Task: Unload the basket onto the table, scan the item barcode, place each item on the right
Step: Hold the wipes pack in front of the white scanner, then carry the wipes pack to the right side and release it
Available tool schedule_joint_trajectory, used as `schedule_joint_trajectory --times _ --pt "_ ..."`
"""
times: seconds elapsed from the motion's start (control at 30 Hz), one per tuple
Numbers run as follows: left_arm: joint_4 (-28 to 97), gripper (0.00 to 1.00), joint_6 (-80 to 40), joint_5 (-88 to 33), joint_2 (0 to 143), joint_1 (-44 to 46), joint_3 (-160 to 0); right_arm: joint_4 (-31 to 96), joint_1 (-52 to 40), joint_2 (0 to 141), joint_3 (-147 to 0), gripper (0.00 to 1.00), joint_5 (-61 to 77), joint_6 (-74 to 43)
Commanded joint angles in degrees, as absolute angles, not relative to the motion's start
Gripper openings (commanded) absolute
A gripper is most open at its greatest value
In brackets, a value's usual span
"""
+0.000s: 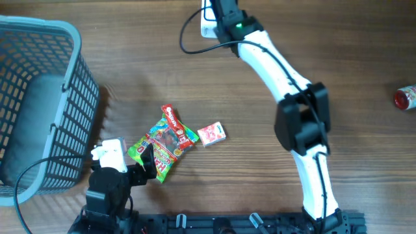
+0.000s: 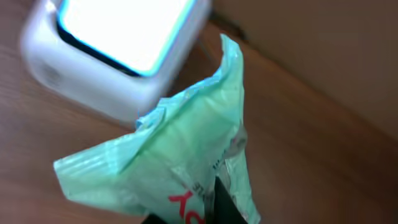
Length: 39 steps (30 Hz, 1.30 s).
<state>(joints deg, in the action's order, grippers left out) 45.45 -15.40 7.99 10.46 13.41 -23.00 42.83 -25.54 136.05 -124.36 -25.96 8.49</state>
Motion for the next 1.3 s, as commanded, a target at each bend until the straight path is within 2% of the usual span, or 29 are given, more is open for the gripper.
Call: schedule_joint_trajectory --times 0.0,0.13,0.2,0.47,0.63,0.77,0.8,0.87,0.93,1.17,1.27 --pt "45.32 1.00 -15.68 7.31 10.02 13.10 -22.48 55.92 -20.08 126.19 -126.02 0.04 -33.45 -8.23" --pt "45.32 1.00 -15.68 7.31 10.02 13.10 -22.48 68.25 -11.81 126.72 -125.03 0.04 -36.23 -22.76" --pt "45.32 1.00 -15.68 7.31 10.02 13.10 -22.48 69.04 -7.79 127.17 -122.69 0.04 -37.78 -26.98" --pt "45.32 1.00 -15.68 7.31 10.02 13.10 -22.48 57.58 7.94 127.63 -107.44 0.04 -34.65 -29.02" --pt "45.32 1.00 -15.68 7.31 10.02 13.10 -22.48 53.65 12.93 127.63 -100.75 0.04 -36.29 -32.10" --pt "45.32 1.00 -15.68 7.31 10.02 13.10 -22.48 55.24 15.03 127.59 -99.46 0.04 -36.18 -32.80" --pt "45.32 1.00 -15.68 7.31 10.02 13.10 -22.48 55.99 15.03 127.26 -99.85 0.18 -36.18 -32.84" --pt "45.32 1.00 -15.68 7.31 10.02 13.10 -22.48 57.58 14.52 126.30 -101.36 0.65 -35.24 -32.73" --pt "45.32 1.00 -15.68 7.31 10.02 13.10 -22.48 59.75 13.39 124.64 -103.31 1.00 -32.80 -32.62" --pt "45.32 1.00 -15.66 7.31 10.02 13.10 -22.48 68.62 4.25 115.35 -106.41 1.00 -12.23 -29.36" --pt "45.32 1.00 -15.68 7.31 10.02 13.10 -22.48 72.40 -2.39 112.73 -106.39 1.00 -0.60 -20.99"
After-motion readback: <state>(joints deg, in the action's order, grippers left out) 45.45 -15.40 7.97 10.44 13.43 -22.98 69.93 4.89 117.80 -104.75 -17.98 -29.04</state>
